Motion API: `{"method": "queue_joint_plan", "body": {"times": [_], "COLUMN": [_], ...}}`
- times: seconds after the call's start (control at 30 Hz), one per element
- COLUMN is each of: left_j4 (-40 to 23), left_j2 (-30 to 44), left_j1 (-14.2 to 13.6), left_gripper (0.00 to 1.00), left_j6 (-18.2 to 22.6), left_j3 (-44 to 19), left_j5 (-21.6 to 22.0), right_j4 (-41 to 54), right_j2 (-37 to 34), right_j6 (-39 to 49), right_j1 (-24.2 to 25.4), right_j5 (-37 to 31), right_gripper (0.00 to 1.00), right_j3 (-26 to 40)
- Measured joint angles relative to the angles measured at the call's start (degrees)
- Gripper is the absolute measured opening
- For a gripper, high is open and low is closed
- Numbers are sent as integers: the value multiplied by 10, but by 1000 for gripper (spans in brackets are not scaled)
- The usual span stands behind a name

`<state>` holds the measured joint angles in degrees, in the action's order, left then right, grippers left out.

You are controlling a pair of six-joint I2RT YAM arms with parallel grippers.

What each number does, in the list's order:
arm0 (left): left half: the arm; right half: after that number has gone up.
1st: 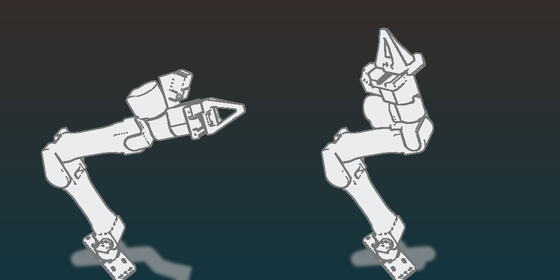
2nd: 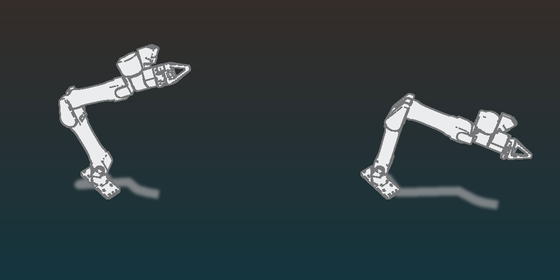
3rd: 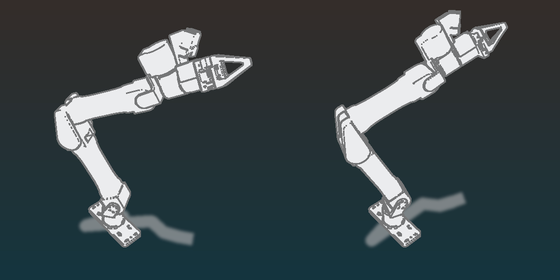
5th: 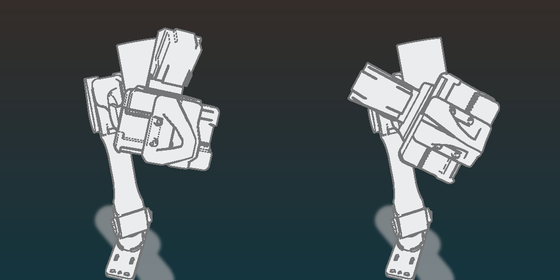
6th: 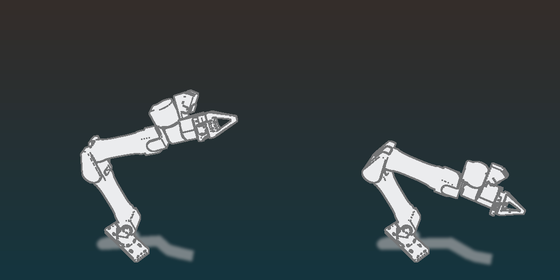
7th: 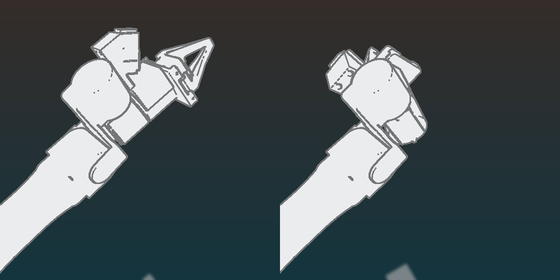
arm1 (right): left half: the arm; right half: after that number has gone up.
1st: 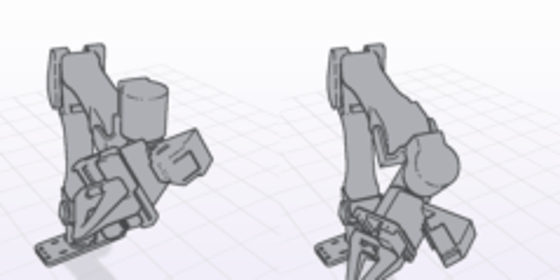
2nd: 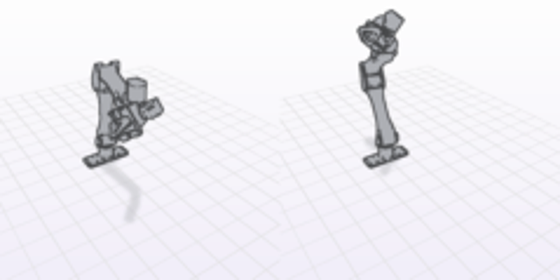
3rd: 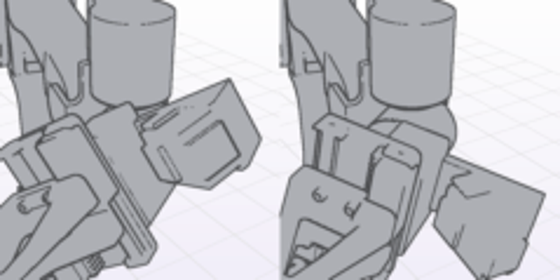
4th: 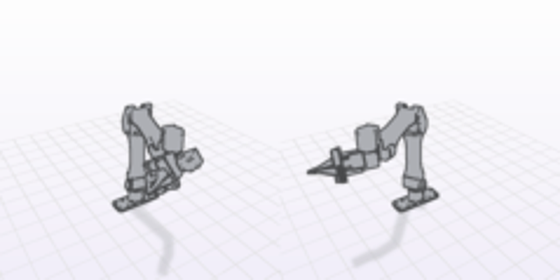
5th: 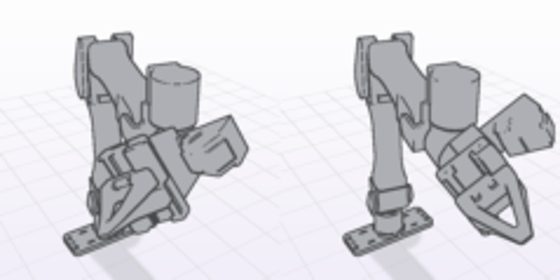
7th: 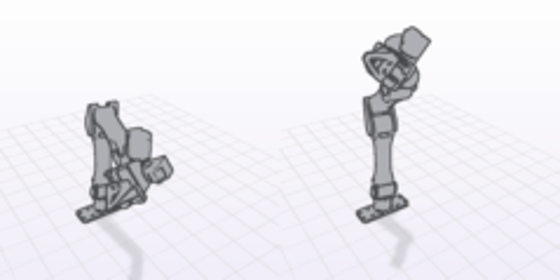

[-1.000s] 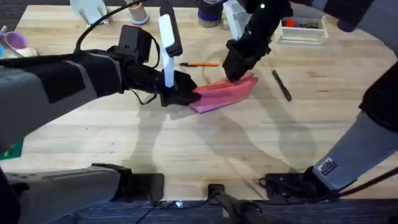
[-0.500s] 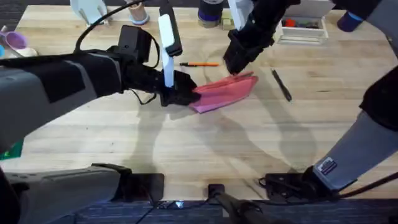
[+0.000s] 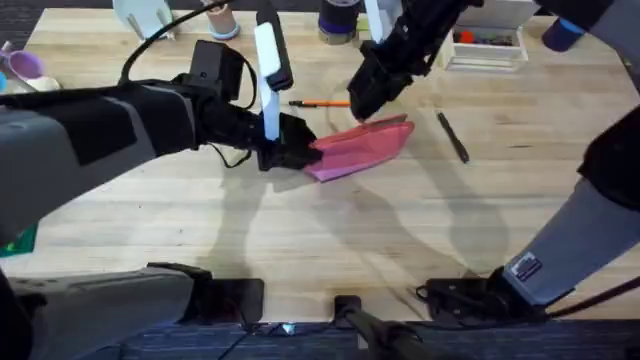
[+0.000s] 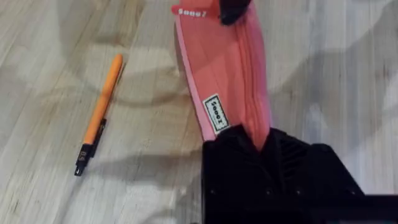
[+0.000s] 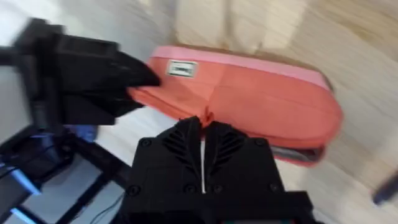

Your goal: Unzip the bag, pick up the pens from the table one at a time and place them inside, then zip the bag closed.

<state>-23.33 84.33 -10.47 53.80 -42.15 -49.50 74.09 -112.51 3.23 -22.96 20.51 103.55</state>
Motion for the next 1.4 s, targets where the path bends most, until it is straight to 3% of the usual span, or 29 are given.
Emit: {"method": "queue_joint_plan", "body": {"times": [0.2,0.63,1.03,1.1,1.3,1.4], "left_j4": [0,0,0,0,0,0], "left_j2": [0,0,0,0,0,0], "left_j1": [0,0,0,0,0,0], "left_gripper": [48,48,48,48,48,48], "left_j6": [0,0,0,0,0,0], "left_j3": [0,0,0,0,0,0], "left_j5": [0,0,0,0,0,0], "right_j4": [-9,-59,-63,-58,-21,5], "right_j2": [0,-1,-14,-14,-1,16], "right_j6": [0,-16,-25,-22,-13,-4], "right_j1": [-11,-95,-101,-93,-56,-37], "right_j5": [48,58,69,77,66,21], "right_gripper": [32,32,31,142,956,995], "right_j3": [0,0,0,0,27,65]}}
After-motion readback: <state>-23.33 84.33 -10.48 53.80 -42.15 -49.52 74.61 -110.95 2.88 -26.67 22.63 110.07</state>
